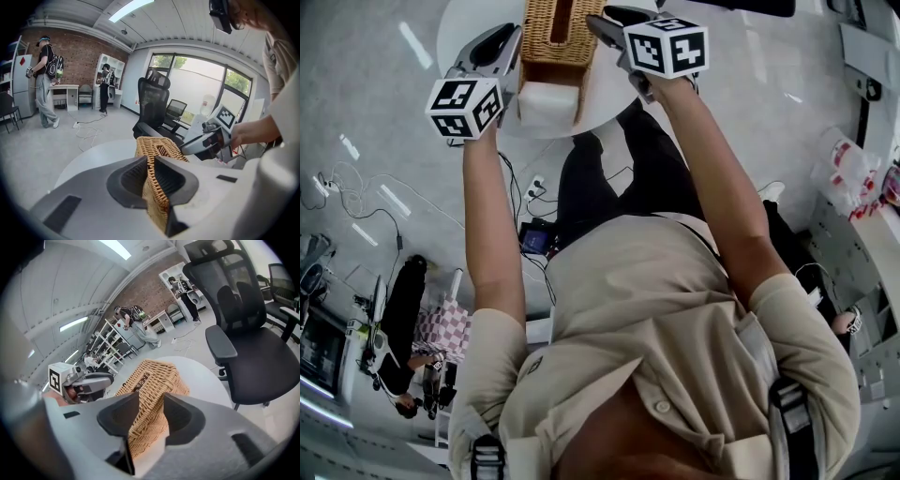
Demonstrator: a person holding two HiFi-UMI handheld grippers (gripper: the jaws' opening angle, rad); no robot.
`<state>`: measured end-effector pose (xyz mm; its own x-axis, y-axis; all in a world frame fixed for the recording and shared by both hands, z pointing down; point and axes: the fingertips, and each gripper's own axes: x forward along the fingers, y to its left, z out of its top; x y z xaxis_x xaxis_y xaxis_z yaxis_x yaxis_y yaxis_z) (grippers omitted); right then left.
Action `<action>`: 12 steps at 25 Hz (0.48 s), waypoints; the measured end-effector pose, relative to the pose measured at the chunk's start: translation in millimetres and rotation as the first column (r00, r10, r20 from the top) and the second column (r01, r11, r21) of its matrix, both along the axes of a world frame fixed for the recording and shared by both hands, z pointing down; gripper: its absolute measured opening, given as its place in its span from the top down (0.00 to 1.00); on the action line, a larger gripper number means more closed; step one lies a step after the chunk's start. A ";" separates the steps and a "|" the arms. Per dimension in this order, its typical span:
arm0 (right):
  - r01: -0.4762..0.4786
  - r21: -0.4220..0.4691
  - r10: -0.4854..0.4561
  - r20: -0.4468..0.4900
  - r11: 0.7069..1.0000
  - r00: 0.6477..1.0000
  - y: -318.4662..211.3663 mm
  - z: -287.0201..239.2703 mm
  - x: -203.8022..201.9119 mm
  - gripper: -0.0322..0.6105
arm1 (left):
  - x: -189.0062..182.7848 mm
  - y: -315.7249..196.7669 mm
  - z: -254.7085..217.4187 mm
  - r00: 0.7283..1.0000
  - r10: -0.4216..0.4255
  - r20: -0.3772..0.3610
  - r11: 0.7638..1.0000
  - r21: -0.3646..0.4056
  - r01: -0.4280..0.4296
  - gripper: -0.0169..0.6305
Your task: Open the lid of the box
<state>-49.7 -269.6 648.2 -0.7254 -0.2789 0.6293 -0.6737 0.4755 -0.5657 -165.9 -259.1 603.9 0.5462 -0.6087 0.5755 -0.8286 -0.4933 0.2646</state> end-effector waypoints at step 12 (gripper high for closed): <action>-0.013 -0.016 0.012 -0.025 1.000 1.000 5.6 5.6 -3.1 0.70 | -2.5 5.7 13.0 1.000 0.003 -0.009 0.999 -0.047 -0.003 0.94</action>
<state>-52.7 -264.0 653.8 -0.7058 -0.2771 0.6520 -0.6936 0.4578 -0.5562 -168.4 -253.4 616.9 0.5534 -0.5798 0.5980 -0.8246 -0.4828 0.2950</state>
